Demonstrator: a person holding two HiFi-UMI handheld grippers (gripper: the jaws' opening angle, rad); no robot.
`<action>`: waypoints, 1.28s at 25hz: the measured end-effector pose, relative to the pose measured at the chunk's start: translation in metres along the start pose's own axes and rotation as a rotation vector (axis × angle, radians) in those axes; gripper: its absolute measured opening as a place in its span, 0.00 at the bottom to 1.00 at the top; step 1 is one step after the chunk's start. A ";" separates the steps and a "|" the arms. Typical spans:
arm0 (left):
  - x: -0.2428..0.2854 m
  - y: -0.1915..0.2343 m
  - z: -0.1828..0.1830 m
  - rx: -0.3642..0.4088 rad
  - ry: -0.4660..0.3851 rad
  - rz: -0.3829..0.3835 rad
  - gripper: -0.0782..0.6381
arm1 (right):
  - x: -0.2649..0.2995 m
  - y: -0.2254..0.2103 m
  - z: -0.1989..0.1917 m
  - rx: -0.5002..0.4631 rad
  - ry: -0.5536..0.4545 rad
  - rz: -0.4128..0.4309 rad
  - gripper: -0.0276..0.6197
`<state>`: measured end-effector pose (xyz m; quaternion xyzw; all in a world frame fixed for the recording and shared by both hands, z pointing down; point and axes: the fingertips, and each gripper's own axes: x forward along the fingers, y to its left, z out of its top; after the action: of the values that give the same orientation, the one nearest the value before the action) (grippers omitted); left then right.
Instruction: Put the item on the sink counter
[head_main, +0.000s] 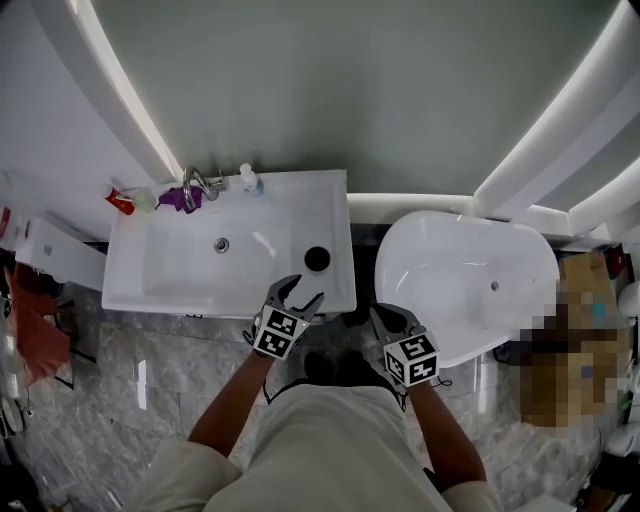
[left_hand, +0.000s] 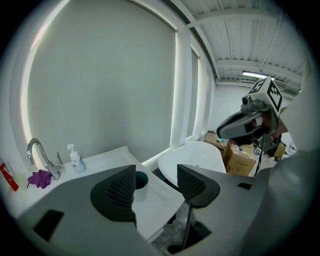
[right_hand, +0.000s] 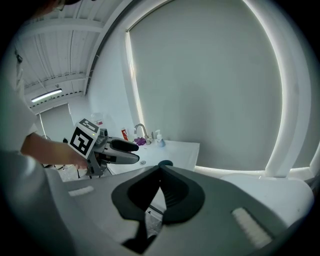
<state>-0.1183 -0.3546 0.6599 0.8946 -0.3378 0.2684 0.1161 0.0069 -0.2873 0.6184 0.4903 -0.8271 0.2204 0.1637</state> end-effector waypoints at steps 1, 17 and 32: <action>-0.005 -0.001 0.001 -0.008 -0.006 0.010 0.45 | -0.003 0.000 0.001 -0.001 -0.003 0.004 0.06; -0.068 -0.063 0.007 -0.135 -0.054 0.193 0.18 | -0.057 0.009 -0.009 -0.057 -0.017 0.160 0.06; -0.147 -0.151 -0.011 -0.223 -0.095 0.372 0.13 | -0.124 0.022 -0.040 -0.097 -0.041 0.271 0.06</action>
<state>-0.1137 -0.1583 0.5831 0.8103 -0.5295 0.2038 0.1468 0.0474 -0.1656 0.5870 0.3702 -0.8986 0.1901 0.1391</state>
